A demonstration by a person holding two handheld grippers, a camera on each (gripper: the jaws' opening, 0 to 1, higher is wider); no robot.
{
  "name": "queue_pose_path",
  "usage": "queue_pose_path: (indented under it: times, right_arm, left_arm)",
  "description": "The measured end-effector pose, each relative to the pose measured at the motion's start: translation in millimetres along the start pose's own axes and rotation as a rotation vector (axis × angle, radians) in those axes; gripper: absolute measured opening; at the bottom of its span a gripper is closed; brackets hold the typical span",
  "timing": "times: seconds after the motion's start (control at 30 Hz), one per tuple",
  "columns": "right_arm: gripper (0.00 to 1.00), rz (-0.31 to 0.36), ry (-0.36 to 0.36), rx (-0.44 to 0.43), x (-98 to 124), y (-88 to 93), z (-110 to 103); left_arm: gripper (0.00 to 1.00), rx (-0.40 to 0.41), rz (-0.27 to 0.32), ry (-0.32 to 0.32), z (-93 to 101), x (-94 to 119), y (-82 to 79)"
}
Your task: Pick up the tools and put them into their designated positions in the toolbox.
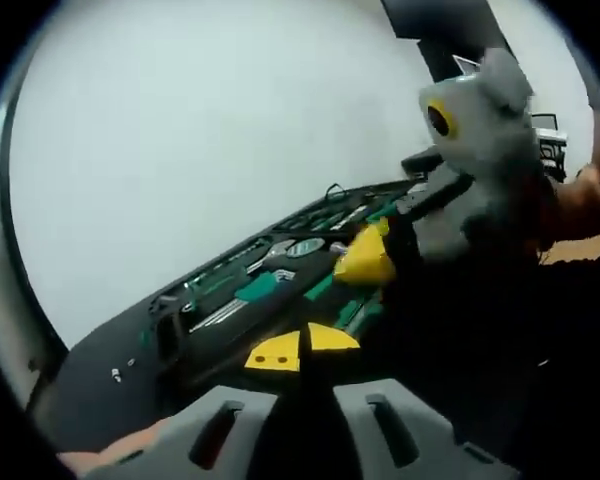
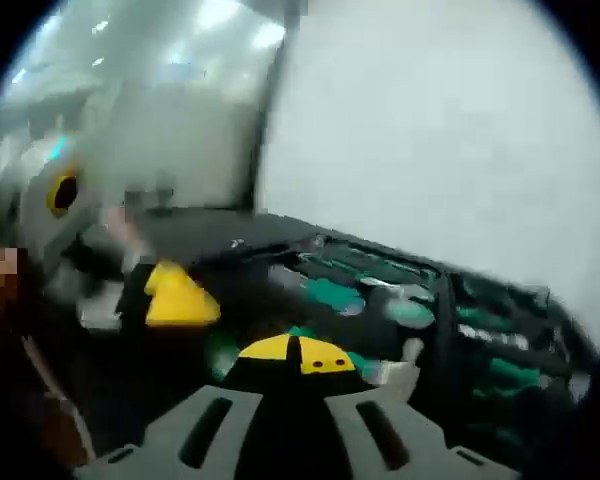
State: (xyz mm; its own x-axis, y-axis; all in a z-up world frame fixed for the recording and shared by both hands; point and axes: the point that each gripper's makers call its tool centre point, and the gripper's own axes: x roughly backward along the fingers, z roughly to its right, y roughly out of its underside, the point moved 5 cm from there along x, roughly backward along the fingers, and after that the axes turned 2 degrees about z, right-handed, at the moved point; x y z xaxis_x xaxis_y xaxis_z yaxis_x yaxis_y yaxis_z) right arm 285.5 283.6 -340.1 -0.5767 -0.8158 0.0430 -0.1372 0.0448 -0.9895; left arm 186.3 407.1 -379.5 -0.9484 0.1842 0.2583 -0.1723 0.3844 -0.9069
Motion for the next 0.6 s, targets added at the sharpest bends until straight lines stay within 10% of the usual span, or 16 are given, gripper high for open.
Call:
queue_pose_path:
  times: [0.1,0.23,0.3,0.37,0.6]
  right_arm:
    - [0.0,0.074,0.15,-0.158,4.6,-27.6,29.4]
    - [0.0,0.051,0.051,0.024,-11.9,-6.9,-27.9]
    - [0.0,0.01,-0.019,0.258,-22.4,10.8,-55.0]
    - [0.0,0.013,-0.028,0.419,-25.6,23.0,-65.1]
    - [0.0,-0.058,-0.05,0.582,-27.5,38.4,-62.2]
  left_arm:
    - [0.0,0.002,0.018,0.002,-0.3,0.9,1.5]
    - [0.0,0.012,0.03,0.005,-0.5,0.7,1.6]
    - [0.0,0.018,0.03,0.007,-0.8,0.6,1.8]
    - [0.0,0.022,0.027,0.01,-1.0,0.4,2.0]
    - [0.0,0.028,0.034,0.033,-2.0,-0.1,2.3]
